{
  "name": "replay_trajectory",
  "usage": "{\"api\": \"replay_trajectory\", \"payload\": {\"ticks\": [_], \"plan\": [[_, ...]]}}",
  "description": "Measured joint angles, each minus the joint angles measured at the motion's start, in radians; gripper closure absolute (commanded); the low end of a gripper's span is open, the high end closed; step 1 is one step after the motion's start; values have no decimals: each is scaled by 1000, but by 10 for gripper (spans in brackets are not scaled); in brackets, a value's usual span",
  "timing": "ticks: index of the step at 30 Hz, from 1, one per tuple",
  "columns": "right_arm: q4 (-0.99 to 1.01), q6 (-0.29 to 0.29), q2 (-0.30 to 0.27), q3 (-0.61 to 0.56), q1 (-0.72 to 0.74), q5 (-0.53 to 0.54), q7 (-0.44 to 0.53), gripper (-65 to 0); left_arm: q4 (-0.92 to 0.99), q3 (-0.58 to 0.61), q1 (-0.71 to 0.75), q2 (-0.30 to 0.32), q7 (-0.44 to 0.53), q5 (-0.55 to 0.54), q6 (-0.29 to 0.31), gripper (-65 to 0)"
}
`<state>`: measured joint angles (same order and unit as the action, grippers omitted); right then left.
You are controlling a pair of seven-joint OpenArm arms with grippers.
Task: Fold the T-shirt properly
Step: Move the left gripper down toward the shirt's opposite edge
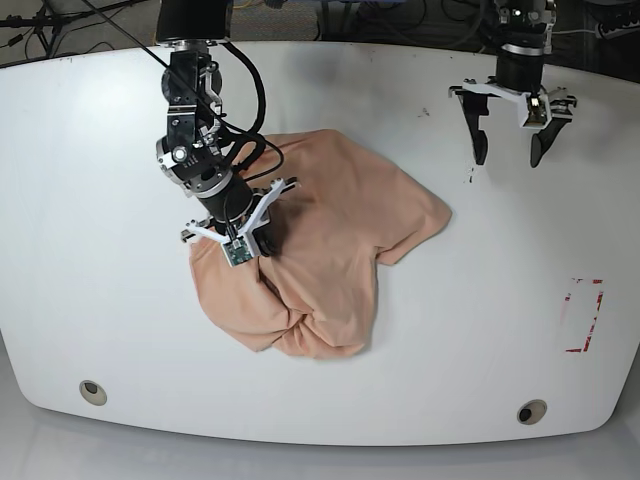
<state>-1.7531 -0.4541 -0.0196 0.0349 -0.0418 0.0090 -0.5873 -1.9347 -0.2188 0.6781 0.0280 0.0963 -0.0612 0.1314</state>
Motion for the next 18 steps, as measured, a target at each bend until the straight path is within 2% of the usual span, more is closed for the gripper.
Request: {"api": "replay_trajectory", "payload": {"ticks": [8, 18], "plan": [[-29, 0, -28, 5, -5, -1, -1, -2, 3, 10, -15, 0, 10, 0, 3, -476], [-106, 0, -37, 5, -15, 5, -19, -2, 0, 39, -34, 1, 18, 0, 0, -476]]}}
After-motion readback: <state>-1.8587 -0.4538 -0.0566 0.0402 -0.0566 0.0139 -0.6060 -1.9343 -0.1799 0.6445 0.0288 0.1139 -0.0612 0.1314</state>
